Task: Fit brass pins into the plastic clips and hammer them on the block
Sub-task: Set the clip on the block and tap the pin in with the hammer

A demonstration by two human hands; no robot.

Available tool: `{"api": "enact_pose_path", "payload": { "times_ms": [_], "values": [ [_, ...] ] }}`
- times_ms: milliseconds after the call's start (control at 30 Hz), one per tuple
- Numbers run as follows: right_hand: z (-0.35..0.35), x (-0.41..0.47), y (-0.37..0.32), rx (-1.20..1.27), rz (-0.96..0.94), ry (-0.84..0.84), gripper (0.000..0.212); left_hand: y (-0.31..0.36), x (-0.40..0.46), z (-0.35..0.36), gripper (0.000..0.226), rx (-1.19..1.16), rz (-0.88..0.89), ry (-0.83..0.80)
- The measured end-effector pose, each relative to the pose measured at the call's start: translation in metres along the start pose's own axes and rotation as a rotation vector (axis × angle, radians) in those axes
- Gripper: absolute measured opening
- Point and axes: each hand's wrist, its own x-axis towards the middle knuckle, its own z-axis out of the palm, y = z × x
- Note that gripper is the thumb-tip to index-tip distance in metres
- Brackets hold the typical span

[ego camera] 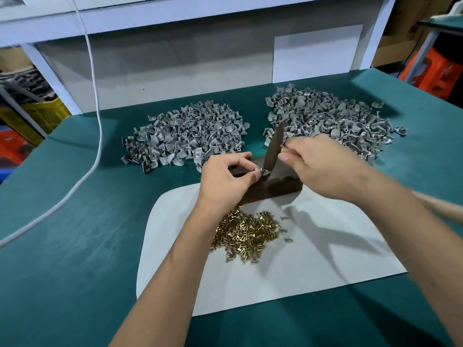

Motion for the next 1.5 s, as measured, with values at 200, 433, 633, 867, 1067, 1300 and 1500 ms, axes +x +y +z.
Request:
{"api": "enact_pose_path", "payload": {
  "times_ms": [200, 433, 633, 867, 1067, 1300, 1500],
  "values": [
    [-0.003, 0.001, -0.008, 0.018, -0.052, 0.175, 0.029, -0.002, 0.002, -0.001, 0.011, 0.014, 0.012, -0.002],
    [-0.023, -0.01, 0.014, 0.071, -0.104, -0.013, 0.024, -0.001, 0.001, -0.001, 0.019, 0.01, 0.038, 0.01],
    [-0.037, -0.031, 0.049, 0.155, -0.026, -0.391, 0.011, -0.002, 0.0, 0.003, 0.014, 0.034, 0.055, 0.025],
    [-0.03, -0.032, 0.048, 0.068, 0.004, -0.186, 0.012, 0.002, -0.003, 0.005, 0.014, 0.027, 0.043, -0.009],
    [0.0, -0.009, -0.001, 0.194, -0.107, 0.019, 0.024, 0.002, -0.003, 0.004, 0.016, -0.075, 0.054, -0.025],
    [0.011, 0.007, -0.003, 0.304, -0.045, 0.133, 0.01, -0.004, 0.007, -0.008, 0.028, -0.073, 0.107, 0.196],
    [0.001, 0.025, 0.018, 0.096, 0.294, 0.354, 0.033, -0.041, 0.021, -0.043, 0.015, 0.362, 0.051, 0.303]
  ]
}}
